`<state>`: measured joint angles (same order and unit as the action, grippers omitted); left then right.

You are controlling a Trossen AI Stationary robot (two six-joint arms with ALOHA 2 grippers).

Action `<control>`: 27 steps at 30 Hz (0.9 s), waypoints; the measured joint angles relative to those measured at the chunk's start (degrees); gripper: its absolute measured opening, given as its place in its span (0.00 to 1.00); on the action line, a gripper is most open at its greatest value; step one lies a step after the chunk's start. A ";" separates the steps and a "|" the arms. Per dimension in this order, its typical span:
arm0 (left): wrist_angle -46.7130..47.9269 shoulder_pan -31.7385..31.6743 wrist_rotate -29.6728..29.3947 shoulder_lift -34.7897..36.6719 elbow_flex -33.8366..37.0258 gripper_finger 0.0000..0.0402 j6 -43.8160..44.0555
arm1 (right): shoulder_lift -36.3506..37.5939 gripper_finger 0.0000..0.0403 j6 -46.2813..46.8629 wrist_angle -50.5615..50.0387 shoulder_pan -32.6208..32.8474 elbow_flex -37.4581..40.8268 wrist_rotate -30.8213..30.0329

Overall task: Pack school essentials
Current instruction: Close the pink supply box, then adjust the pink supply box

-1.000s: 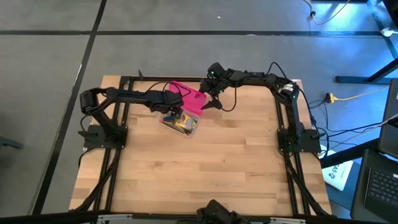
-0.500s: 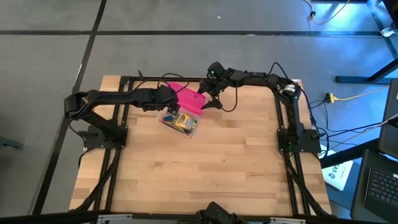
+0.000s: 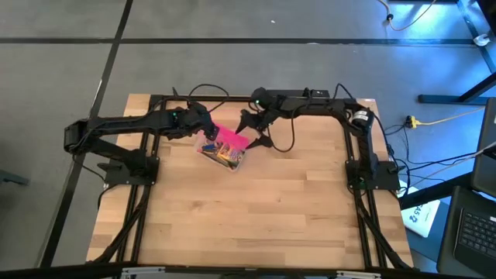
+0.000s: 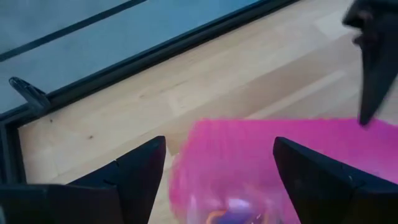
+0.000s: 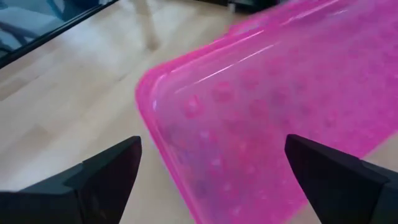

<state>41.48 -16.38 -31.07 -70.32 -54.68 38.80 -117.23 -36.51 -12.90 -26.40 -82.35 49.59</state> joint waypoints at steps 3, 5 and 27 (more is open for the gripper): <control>0.06 -0.02 0.19 0.02 0.00 0.73 -0.43 | 0.00 0.99 0.00 -0.89 2.33 0.00 -1.39; 0.06 -0.02 0.34 0.02 0.00 0.73 -0.67 | 0.00 0.99 -0.02 -1.52 3.60 0.00 -2.94; 6.37 10.44 7.20 -9.29 0.02 0.73 5.47 | 7.41 0.99 7.80 -8.85 8.24 0.02 -13.62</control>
<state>47.85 -5.95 -23.87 -79.62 -54.65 44.27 -109.82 -28.71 -21.75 -18.15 -82.32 35.97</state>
